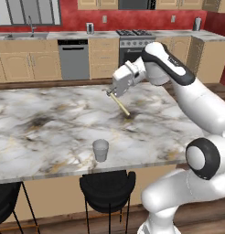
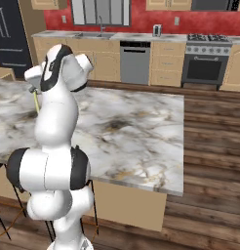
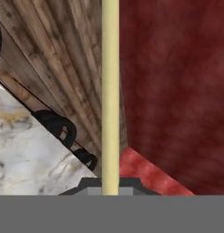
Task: Take a straw from the drawer in front and place it inside the glass cup on the dining counter.
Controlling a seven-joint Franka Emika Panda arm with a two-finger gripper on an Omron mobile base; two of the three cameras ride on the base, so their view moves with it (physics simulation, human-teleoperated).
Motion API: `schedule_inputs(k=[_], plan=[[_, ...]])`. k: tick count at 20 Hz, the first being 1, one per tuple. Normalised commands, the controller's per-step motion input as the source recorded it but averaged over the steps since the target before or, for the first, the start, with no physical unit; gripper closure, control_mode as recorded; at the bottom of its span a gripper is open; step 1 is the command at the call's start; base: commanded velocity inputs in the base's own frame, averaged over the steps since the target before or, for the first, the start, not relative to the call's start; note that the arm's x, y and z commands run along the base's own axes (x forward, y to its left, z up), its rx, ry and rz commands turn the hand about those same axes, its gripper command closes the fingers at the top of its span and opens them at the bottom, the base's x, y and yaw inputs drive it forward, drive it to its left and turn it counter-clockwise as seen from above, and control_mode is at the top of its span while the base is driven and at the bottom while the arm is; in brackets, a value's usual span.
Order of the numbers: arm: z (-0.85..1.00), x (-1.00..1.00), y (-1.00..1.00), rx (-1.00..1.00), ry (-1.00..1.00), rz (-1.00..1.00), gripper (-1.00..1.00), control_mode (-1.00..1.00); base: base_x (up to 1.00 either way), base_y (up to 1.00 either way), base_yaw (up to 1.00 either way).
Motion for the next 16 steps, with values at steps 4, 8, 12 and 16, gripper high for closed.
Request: schedule_inputs(k=[4,8,12,16], plan=[[-0.32,0.00,0.00,0.04,-0.68,0.49,1.00,-1.00,0.00,0.00,0.00],[-0.41,0.00,0.00,0.06,-0.77,0.45,1.00,-1.00,0.00,0.00,0.00],[-0.52,-0.21,-0.02,0.12,-0.68,0.37,1.00,-1.00,0.00,0.00,0.00],[-0.82,-0.47,-0.27,0.24,-0.56,0.32,1.00,-1.00,0.00,0.00,0.00]])
